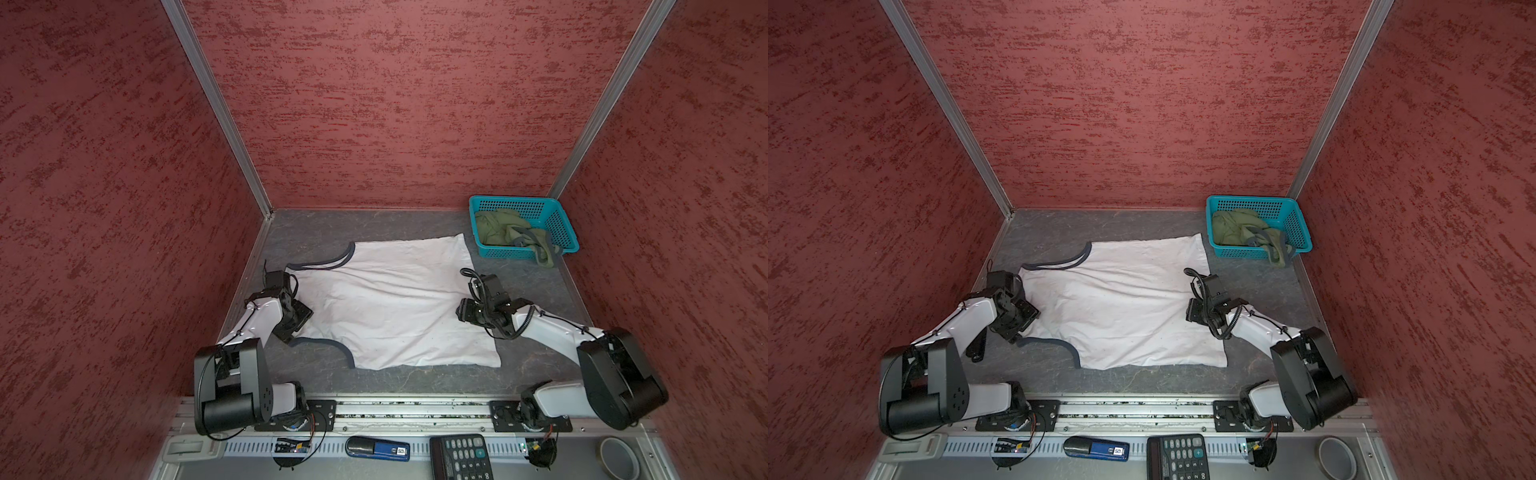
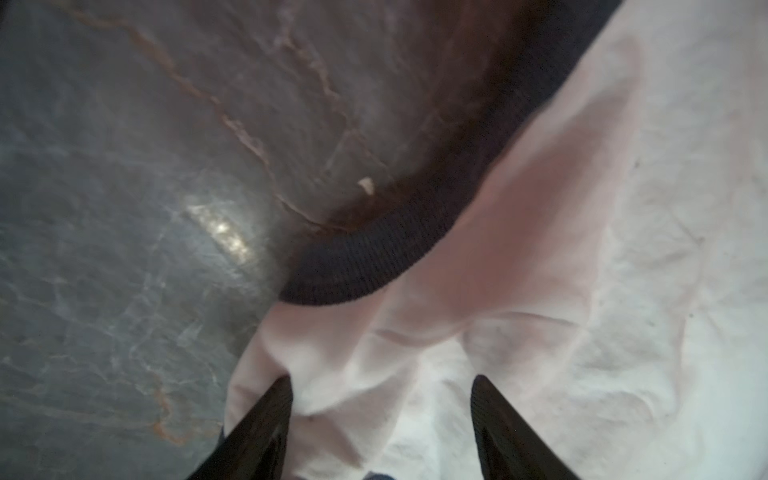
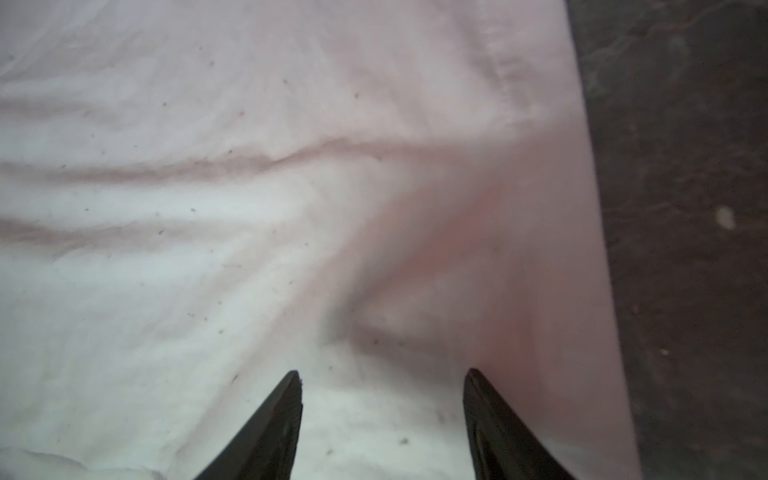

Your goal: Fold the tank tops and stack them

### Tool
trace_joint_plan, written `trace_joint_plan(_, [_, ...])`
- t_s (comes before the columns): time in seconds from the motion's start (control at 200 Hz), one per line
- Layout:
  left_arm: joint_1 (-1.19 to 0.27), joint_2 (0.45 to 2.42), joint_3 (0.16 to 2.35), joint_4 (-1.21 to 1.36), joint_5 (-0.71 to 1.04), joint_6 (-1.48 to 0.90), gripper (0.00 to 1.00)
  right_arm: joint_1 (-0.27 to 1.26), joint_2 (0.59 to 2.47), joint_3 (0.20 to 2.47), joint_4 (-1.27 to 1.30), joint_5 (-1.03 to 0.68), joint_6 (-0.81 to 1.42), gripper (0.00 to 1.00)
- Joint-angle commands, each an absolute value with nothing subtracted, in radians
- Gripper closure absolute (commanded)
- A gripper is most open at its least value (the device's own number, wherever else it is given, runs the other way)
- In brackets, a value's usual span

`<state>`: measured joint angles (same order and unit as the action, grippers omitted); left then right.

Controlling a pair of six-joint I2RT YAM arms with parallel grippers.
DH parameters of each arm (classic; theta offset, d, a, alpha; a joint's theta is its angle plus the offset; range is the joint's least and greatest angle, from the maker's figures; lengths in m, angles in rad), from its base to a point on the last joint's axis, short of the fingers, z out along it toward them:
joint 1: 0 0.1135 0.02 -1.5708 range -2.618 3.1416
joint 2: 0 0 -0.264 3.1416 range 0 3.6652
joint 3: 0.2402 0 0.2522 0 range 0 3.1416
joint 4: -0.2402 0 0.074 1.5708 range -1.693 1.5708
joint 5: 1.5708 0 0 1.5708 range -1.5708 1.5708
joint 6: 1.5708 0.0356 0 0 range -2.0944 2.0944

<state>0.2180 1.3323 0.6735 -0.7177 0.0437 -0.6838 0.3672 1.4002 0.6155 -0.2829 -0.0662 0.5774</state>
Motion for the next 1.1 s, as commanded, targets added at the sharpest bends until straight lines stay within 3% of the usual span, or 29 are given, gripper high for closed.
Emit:
trace_joint_plan(0.0, [0.280, 1.314, 0.632, -0.700, 0.034, -0.705, 0.27, 0.321, 1.429, 0.597, -0.286, -0.031, 0.613, 0.36])
trace_joint_plan(0.316, [0.321, 1.263, 0.686, -0.711, 0.018, -0.675, 0.18, 0.308, 1.390, 0.623, -0.285, -0.056, 0.561, 0.35])
trace_joint_plan(0.571, [0.073, 1.224, 0.861, -0.807, -0.147, -0.669, 0.14, 0.310, 1.247, 0.651, -0.393, -0.032, 0.512, 0.35])
trace_joint_plan(0.872, [-0.291, 1.571, 1.089, -0.643, 0.052, -0.697, 0.14, 0.367, 1.351, 0.700, -0.352, -0.067, 0.550, 0.35])
trace_joint_plan(1.097, [-0.379, 1.756, 1.103, -0.553, 0.127, -0.719, 0.15, 0.403, 1.425, 0.705, -0.304, -0.089, 0.585, 0.35])
